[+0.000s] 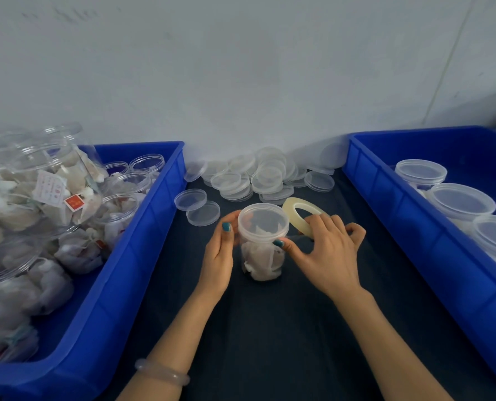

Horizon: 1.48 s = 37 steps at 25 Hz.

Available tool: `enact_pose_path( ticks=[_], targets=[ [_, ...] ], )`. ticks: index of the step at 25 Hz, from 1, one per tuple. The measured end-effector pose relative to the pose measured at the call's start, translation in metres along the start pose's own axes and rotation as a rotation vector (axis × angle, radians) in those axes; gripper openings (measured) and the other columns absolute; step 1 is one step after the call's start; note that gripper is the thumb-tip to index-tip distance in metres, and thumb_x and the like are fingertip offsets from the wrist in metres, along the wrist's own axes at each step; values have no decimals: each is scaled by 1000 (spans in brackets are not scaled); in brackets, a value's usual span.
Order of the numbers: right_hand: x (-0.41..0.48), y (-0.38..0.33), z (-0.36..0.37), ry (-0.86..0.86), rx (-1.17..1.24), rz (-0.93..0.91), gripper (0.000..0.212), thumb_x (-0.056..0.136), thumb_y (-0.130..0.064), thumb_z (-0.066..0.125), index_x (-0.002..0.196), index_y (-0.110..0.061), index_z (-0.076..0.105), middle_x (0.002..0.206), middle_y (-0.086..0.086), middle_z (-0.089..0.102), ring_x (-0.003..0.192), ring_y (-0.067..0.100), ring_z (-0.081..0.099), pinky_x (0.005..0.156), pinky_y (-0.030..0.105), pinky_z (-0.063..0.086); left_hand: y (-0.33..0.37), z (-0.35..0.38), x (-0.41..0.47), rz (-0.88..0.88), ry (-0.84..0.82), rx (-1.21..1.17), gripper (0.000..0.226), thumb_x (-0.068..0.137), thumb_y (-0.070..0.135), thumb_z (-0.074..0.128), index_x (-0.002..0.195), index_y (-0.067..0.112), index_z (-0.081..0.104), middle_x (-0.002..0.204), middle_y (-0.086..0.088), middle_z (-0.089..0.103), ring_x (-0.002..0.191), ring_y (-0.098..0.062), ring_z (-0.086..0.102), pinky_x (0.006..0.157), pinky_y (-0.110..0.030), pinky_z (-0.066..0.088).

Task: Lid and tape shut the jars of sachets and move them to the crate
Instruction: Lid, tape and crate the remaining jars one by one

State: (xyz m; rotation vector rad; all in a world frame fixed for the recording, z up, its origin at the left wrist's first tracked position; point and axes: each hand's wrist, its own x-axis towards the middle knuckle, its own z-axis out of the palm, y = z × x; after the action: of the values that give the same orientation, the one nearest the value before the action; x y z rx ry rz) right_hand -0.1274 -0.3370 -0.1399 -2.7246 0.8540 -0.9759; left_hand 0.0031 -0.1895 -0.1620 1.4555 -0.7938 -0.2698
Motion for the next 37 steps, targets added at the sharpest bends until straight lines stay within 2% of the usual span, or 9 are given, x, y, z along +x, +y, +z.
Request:
enact_pose_path(
  ticks=[4,12,17,20,24,29,31,33,37],
  targets=[
    [0,0,-4,-22,7,-17,75,78,-90,14,83,-24,50,76,-13,49,80,11,42,79,33,16,1,7,-3,11,-171,201,101,70,57,81,151,34,25,145,20,47,135,1,44,109,-21,40],
    [1,37,-26,-2,-19,-202,29,93,-52,46,95,-28,63,77,-17,57,82,10,51,84,34,20,17,-4,6,28,-65,146,84,53,50,89,126,41,49,121,24,62,115,1,59,90,-13,49],
    [3,37,-31,33,42,-81,48,90,-69,35,74,-31,58,61,-15,50,72,7,49,85,32,19,21,-9,3,-67,-112,49,73,60,38,92,122,34,54,116,25,67,111,5,61,84,-10,49],
    [7,32,-31,37,79,-65,53,92,-72,34,69,-30,58,59,-14,49,71,7,49,85,32,19,23,-7,1,-110,-150,-39,74,61,44,87,126,24,57,121,10,70,116,-8,63,92,-23,52],
    [12,23,-31,26,103,-63,59,90,-76,28,69,-29,58,60,-15,48,73,7,48,85,31,17,29,-3,-3,-137,-167,-151,86,56,56,87,128,17,57,120,2,71,115,-14,65,89,-23,53],
    [12,11,-31,-42,94,-40,65,89,-78,20,75,-31,63,64,-13,54,76,7,49,87,31,18,32,1,-6,-194,-190,-265,103,50,63,88,130,7,53,125,-15,67,116,-31,64,95,-40,53],
    [13,8,-32,-134,146,-34,70,82,-78,17,76,-29,67,61,-10,56,71,9,52,84,30,28,32,0,-9,-226,-222,-296,104,52,63,87,131,7,50,127,-18,65,115,-32,64,91,-40,55],
    [15,8,-32,-307,288,36,75,75,-83,20,80,-27,70,58,-9,55,62,10,53,67,28,38,30,-2,-10,-253,-253,-322,101,53,63,87,132,12,50,129,-16,65,115,-27,65,86,-35,56],
    [16,15,-31,-564,610,124,95,63,-96,36,95,-15,72,59,-7,46,55,8,39,58,30,34,25,-6,-8,-281,-355,-371,82,65,60,83,135,28,56,135,-9,63,121,-25,62,90,-33,54]
  ],
)
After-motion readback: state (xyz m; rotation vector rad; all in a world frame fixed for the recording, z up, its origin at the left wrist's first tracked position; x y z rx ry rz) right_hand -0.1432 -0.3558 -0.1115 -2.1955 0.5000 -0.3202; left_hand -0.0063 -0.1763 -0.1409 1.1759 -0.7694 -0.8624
